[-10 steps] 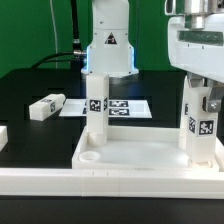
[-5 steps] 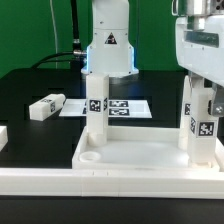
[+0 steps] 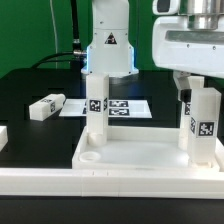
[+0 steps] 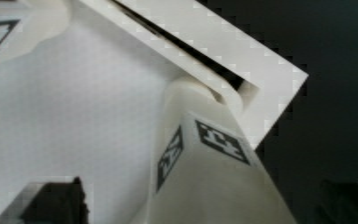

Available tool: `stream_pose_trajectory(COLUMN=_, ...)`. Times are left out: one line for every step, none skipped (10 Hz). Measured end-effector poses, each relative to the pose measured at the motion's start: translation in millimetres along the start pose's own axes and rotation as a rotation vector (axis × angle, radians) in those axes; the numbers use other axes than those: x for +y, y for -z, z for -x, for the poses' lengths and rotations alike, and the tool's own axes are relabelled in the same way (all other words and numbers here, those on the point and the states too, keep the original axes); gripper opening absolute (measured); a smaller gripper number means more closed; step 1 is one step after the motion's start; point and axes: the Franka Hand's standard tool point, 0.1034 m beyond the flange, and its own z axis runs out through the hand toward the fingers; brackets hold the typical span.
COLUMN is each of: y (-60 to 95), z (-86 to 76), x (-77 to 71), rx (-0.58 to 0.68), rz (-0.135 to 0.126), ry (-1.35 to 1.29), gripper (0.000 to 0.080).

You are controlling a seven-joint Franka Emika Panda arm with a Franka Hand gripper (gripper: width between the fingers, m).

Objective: Assemble desk

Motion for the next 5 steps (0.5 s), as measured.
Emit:
stream_pose_trajectory(y=-0.2, z=-1.0, x=0.5, rx=0.002, rz=0.002, ry=0.097, gripper=0.0649)
stream_pose_trajectory(y=-0.1, z=-1.3, x=0.6, rx=0.002, rz=0.002, ry=0.156, gripper=0.0649)
stream_pose_trajectory(y=0.0, z=-1.5, x=0.4, rx=0.002, rz=0.002, ry=0.207, gripper=0.0649)
stream_pose_trajectory(y=2.1, z=-3.5, x=-0.9, rx=0.011, rz=0.007, ry=0.365, gripper=0.0649)
stream_pose_trajectory(y=2.4, z=-3.7, x=-1.4, rx=0.018, rz=0.013, ry=0.464, gripper=0.0649)
